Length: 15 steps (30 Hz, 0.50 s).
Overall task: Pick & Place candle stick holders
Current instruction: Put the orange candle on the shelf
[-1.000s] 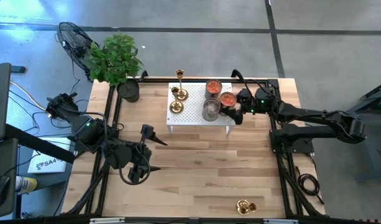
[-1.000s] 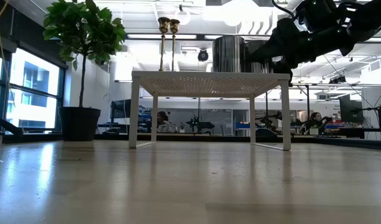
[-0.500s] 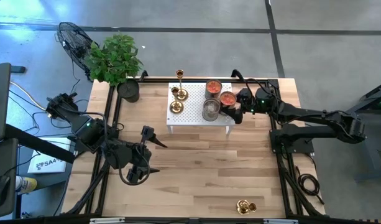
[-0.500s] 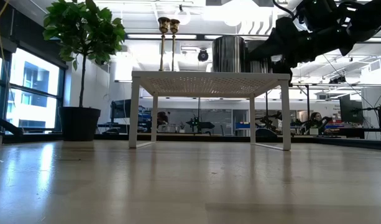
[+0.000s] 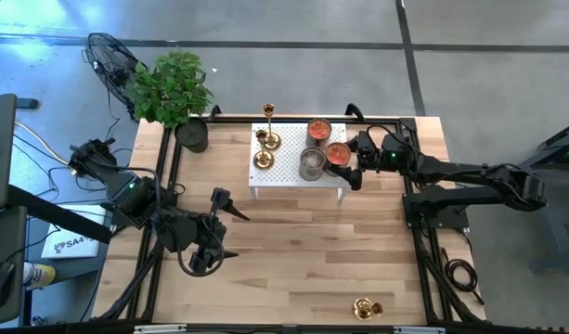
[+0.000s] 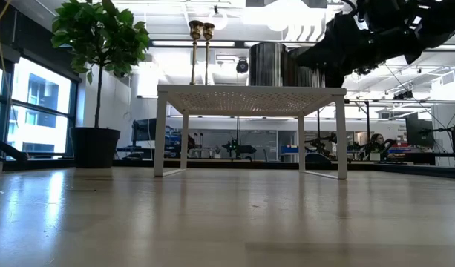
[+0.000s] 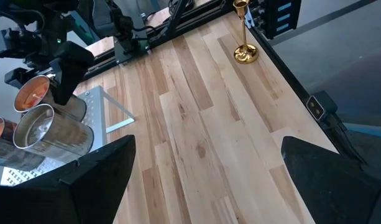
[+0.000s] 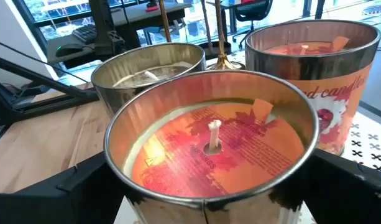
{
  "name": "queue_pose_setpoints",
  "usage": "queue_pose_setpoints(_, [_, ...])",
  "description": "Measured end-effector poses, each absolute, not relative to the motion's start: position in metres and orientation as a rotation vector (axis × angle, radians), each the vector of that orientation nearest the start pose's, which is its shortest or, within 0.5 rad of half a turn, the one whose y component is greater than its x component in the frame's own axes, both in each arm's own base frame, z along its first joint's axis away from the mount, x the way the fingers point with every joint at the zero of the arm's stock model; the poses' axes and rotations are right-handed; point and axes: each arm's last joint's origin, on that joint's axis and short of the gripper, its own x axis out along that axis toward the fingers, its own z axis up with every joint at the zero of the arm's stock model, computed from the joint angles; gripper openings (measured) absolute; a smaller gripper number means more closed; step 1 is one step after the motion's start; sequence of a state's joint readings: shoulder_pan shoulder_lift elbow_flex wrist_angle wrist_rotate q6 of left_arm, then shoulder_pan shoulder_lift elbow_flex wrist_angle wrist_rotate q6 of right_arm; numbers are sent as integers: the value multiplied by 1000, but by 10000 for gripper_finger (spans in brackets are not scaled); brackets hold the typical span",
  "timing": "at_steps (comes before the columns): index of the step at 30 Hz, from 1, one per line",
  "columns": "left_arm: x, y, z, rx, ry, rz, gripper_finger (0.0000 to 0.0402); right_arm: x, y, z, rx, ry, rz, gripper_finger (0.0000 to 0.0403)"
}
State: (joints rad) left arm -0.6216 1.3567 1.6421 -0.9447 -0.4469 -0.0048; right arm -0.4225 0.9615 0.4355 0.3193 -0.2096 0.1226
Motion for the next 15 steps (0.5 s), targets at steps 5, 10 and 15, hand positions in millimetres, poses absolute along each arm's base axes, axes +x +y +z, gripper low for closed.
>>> queue_pose_setpoints(5, [216, -139, 431, 333, 568, -162, 397, 190, -79, 231, 145, 170, -220, 400])
queue_pose_setpoints(10, [216, -139, 431, 334, 567, -160, 397, 190, -78, 236, 126, 124, -201, 400])
queue_pose_setpoints(15, [216, -139, 430, 334, 568, -159, 397, 191, -78, 238, 115, 105, -188, 400])
